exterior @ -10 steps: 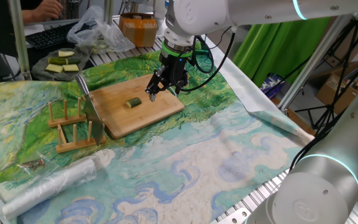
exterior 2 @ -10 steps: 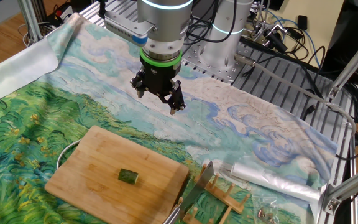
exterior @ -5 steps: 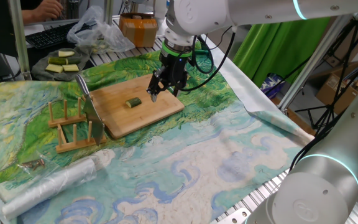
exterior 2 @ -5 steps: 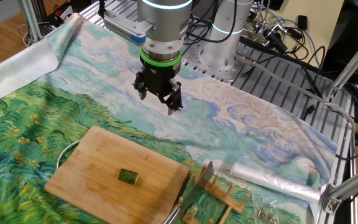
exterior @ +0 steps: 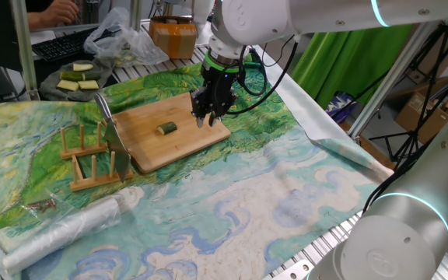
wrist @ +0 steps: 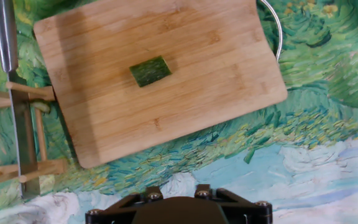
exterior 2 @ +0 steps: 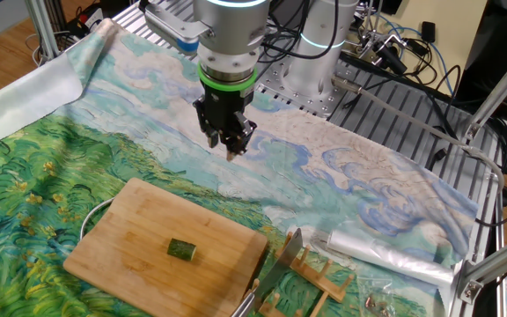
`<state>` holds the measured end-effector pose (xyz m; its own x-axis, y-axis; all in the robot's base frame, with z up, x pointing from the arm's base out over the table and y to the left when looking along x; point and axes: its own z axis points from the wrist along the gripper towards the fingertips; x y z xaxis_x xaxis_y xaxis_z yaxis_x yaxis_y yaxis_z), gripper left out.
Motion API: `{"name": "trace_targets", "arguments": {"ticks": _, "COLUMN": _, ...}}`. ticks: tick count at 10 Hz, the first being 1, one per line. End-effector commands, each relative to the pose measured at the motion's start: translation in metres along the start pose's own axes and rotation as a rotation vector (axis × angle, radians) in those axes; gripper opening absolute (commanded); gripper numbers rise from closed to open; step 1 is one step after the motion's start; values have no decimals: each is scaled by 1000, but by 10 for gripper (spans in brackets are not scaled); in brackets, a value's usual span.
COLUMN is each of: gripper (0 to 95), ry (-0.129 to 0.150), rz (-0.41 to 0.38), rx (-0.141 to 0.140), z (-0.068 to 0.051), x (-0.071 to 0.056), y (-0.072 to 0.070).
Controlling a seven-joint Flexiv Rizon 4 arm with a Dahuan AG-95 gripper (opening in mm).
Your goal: Chop the cucumber into shreds
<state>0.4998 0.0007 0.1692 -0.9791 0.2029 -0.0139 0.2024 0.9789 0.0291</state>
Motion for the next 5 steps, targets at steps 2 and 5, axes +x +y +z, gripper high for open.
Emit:
{"name": "trace_targets", "arguments": {"ticks": 2, "gripper": 0, "ry": -1, "rz": -8, "rx": 1, "z": 3, "x": -1, "y": 1}}
{"name": "trace_targets", "arguments": {"ticks": 5, "gripper": 0, "ry": 9, "rz": 11, "rx": 13, "z": 7, "x": -2, "y": 4}}
